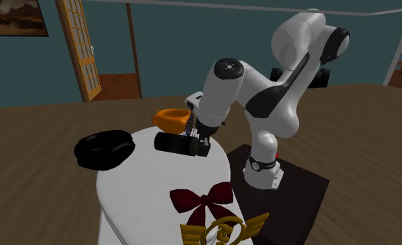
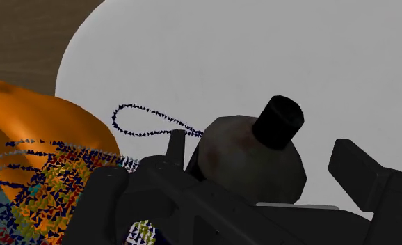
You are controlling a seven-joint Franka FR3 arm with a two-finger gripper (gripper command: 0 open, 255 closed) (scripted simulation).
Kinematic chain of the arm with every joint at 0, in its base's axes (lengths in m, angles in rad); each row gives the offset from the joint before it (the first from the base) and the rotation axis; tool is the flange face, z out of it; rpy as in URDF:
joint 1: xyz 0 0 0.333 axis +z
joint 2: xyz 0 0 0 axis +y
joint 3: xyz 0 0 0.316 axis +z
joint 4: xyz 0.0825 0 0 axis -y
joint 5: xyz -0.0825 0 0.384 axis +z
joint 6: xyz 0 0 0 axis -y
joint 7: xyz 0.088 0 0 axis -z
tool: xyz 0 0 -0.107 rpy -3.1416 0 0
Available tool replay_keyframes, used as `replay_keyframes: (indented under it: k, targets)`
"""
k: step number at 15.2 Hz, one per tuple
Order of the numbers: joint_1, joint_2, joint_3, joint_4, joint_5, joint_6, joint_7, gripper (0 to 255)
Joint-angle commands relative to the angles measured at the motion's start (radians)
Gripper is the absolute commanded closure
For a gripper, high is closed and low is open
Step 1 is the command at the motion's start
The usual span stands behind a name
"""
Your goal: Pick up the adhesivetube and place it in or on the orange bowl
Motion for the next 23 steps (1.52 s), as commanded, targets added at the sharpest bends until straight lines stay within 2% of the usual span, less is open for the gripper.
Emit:
replay_keyframes:
  k: [1, 2, 10, 11, 20, 23]
  targets:
    - [-0.006, 0.005, -0.004, -0.021, -0.010, 0.027, 0.005, 0]
    - [-0.012, 0.010, -0.008, -0.037, -0.018, 0.050, 0.008, 0]
    - [-0.012, 0.010, -0.008, -0.037, -0.018, 0.050, 0.008, 0]
    - [-0.012, 0.010, -0.008, -0.037, -0.018, 0.050, 0.008, 255]
    - [-0.012, 0.010, -0.008, -0.037, -0.018, 0.050, 0.008, 255]
    - [-0.009, -0.009, -0.015, -0.011, -0.012, 0.009, -0.014, 255]
